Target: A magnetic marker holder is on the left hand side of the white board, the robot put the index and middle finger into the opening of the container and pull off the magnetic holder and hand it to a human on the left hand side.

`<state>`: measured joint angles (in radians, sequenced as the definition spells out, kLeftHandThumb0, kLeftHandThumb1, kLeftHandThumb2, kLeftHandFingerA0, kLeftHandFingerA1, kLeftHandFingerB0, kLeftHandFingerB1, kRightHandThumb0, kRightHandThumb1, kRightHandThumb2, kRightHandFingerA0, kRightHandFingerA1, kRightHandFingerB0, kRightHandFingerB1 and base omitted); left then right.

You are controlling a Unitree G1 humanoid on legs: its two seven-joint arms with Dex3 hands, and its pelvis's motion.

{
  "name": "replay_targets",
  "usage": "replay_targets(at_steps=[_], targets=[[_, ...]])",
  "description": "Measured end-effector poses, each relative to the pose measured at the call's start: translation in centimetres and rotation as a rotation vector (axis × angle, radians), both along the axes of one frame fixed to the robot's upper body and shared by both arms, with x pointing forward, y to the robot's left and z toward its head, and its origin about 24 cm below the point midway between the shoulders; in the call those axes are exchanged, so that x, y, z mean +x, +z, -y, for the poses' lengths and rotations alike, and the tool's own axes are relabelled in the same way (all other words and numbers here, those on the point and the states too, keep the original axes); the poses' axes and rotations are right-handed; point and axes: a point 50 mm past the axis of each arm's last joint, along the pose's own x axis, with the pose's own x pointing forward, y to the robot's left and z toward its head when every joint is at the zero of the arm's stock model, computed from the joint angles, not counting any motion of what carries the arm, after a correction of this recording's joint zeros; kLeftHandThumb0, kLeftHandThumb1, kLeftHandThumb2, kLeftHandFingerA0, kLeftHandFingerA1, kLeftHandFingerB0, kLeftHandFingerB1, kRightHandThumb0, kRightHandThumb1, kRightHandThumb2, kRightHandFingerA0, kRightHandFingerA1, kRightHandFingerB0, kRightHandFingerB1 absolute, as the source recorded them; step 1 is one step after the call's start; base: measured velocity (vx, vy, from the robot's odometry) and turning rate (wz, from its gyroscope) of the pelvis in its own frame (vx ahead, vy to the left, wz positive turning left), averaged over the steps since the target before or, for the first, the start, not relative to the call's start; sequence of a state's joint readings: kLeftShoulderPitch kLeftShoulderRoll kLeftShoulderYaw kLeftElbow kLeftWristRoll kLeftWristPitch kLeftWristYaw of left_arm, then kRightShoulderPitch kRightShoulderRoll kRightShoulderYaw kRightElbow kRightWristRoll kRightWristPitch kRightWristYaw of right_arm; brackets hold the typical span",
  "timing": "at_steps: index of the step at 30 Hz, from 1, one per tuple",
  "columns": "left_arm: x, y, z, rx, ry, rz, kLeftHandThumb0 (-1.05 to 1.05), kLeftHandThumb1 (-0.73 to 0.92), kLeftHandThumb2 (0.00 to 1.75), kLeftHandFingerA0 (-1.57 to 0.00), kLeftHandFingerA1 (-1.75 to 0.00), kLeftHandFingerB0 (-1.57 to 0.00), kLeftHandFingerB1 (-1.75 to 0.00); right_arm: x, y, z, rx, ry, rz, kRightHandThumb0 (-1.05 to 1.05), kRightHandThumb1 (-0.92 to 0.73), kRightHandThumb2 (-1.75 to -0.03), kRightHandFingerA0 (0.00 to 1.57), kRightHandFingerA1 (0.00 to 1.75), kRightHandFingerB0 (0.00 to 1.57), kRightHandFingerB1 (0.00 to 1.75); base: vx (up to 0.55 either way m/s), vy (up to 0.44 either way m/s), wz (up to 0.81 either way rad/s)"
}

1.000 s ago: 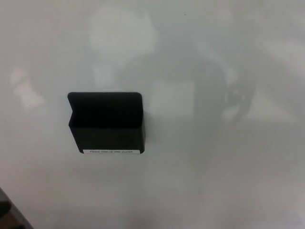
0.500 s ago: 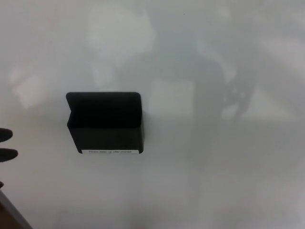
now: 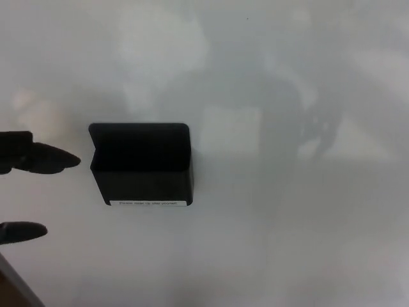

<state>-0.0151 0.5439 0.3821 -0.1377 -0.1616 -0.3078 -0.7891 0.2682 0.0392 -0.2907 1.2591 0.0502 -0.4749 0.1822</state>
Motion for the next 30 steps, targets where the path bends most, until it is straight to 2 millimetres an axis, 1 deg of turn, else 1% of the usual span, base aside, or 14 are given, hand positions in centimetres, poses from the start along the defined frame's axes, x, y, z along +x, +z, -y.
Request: replay_targets(at_steps=[7,8,11,12,14,15,16,17,18,20,22,23,26,30], targets=[[1.5,1.1,2.0,0.155,-0.052,0.028,-0.38,0.33,0.71,-0.37,-0.59,-0.33,-0.55,0.0,0.0,0.0,0.0,0.0,0.002,-0.54,-0.72,-0.61,0.77,0.54,0.37,0.33,0.0,0.0,0.0],[1.7,1.2,2.4,0.177,-0.062,0.035,-0.34,0.43,0.53,-0.4,-0.5,-0.41,-0.5,0.0,0.0,0.0,0.0,0.0,0.002,-0.53,-0.73,-0.62,0.78,0.53,0.38,0.33,0.0,0.0,0.0],[2.3,1.6,3.5,0.239,-0.086,0.054,-0.33,0.39,0.59,-0.37,-0.49,-0.36,-0.5,0.0,0.0,0.0,-0.001,0.001,0.003,-0.52,-0.73,-0.62,0.77,0.53,0.38,0.33,0.0,0.0,0.0],[2.5,1.8,3.8,0.263,-0.094,0.062,-0.27,0.39,0.55,-0.37,-0.41,-0.32,-0.44,0.0,0.0,0.0,-0.001,0.001,0.003,-0.53,-0.73,-0.62,0.78,0.53,0.38,0.33,0.0,0.0,0.0],[2.9,2.3,4.8,0.317,-0.119,0.087,-0.18,0.39,0.54,-0.38,-0.36,-0.32,-0.39,0.0,0.0,0.0,-0.001,0.002,0.005,-0.52,-0.73,-0.62,0.8,0.52,0.38,0.33,0.0,0.0,0.0],[2.9,2.4,5.0,0.328,-0.125,0.095,-0.18,0.39,0.54,-0.38,-0.36,-0.32,-0.39,0.0,0.0,0.0,-0.001,0.003,0.005,-0.52,-0.73,-0.62,0.8,0.52,0.38,0.33,0.0,0.0,0.0],[3.0,2.9,5.7,0.362,-0.143,0.117,-0.11,0.44,0.53,-0.42,-0.34,-0.34,-0.35,0.0,0.0,0.0,-0.001,0.003,0.006,-0.49,-0.72,-0.62,0.77,0.53,0.36,0.32,0.0,0.0,0.0],[3.1,3.0,6.0,0.37,-0.147,0.122,-0.11,0.44,0.53,-0.42,-0.34,-0.34,-0.35,0.0,0.0,0.0,-0.001,0.004,0.006,-0.49,-0.72,-0.62,0.77,0.53,0.36,0.32,0.0,0.0,0.0],[3.2,3.6,7.0,0.414,-0.17,0.153,-0.11,0.44,0.53,-0.42,-0.34,-0.34,-0.35,0.1,0.0,0.0,-0.001,0.004,0.008,-0.49,-0.72,-0.62,0.77,0.53,0.36,0.32,0.0,0.0,0.0],[3.1,4.4,8.1,0.461,-0.19,0.184,-0.11,0.45,0.53,-0.42,-0.34,-0.33,-0.34,0.1,0.0,0.0,-0.002,0.004,0.01,-0.51,-0.71,-0.62,0.78,0.53,0.36,0.32,0.0,0.0,0.0],[3.1,5.0,9.0,0.506,-0.204,0.209,-0.17,0.43,0.54,-0.33,-0.34,-0.29,-0.33,0.1,0.1,0.0,-0.002,0.007,0.012,-0.52,-0.74,-0.62,0.77,0.53,0.37,0.33,0.0,0.0,0.0],[3.1,5.3,9.7,0.542,-0.213,0.224,-0.17,0.43,0.54,-0.33,-0.34,-0.29,-0.33,0.1,0.1,0.0,-0.003,0.007,0.014,-0.52,-0.74,-0.62,0.77,0.53,0.37,0.33,0.0,0.0,0.0],[3.2,5.6,10.7,0.593,-0.22,0.229,-0.24,0.43,0.56,-0.28,-0.34,-0.23,-0.32,0.2,0.1,-0.1,-0.004,0.012,0.019,-0.54,-0.73,-0.62,0.78,0.52,0.37,0.33,0.0,0.0,0.0],[3.8,5.7,11.9,0.661,-0.218,0.203,-0.23,0.43,0.56,-0.26,-0.34,-0.22,-0.32,0.3,0.1,-0.1,-0.004,0.011,0.024,-0.54,-0.73,-0.62,0.78,0.53,0.37,0.32,0.0,0.0,0.0]])
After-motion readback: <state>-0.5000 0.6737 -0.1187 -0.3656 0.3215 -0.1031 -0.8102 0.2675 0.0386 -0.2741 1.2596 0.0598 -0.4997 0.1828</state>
